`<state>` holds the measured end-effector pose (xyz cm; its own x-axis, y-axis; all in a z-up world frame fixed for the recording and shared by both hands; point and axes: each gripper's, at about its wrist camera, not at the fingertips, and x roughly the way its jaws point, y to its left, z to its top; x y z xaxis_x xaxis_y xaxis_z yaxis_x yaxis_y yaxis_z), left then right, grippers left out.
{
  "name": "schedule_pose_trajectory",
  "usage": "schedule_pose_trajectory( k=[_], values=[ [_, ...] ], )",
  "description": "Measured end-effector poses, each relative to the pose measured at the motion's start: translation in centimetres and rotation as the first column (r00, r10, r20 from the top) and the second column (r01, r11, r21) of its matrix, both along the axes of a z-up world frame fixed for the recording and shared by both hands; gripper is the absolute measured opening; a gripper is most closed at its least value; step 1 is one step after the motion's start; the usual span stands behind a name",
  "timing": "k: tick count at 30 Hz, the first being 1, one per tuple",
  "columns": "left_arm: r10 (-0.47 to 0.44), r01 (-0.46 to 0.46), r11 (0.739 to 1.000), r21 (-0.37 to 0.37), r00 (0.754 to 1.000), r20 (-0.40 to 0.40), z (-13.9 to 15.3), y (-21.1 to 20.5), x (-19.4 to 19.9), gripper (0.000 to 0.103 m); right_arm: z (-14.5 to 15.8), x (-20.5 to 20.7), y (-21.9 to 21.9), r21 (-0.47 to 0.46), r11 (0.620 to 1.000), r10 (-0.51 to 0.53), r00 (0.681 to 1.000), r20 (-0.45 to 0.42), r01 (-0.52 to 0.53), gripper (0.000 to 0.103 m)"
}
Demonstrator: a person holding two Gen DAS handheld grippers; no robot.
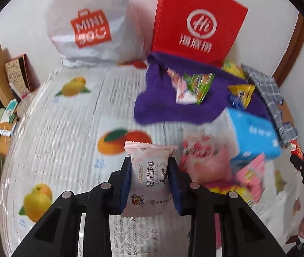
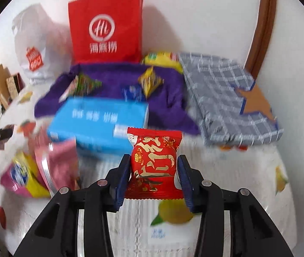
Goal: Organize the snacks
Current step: 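Carry the red packet and pink pastry packet over the purple towel with both grippers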
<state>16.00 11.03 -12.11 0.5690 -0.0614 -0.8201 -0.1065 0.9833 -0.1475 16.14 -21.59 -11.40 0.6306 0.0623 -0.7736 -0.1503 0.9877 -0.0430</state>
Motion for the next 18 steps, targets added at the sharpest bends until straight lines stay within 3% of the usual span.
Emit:
schedule_pose_trajectory(
  k=[9,18],
  values=[
    [-0.006,0.007,1.0,-0.031,0.999,0.049,4.7,-1.7,4.1,0.031,6.3,5.0,1.3,-0.007,1.0,-0.001,0.996,0.088,0.002,0.044],
    [-0.039,0.041,0.999,-0.027,0.997,0.067,7.0,-3.5,8.3,0.031,7.9,9.6,2.2,0.021,1.0,0.007,0.995,0.096,-0.009,0.044]
  ],
)
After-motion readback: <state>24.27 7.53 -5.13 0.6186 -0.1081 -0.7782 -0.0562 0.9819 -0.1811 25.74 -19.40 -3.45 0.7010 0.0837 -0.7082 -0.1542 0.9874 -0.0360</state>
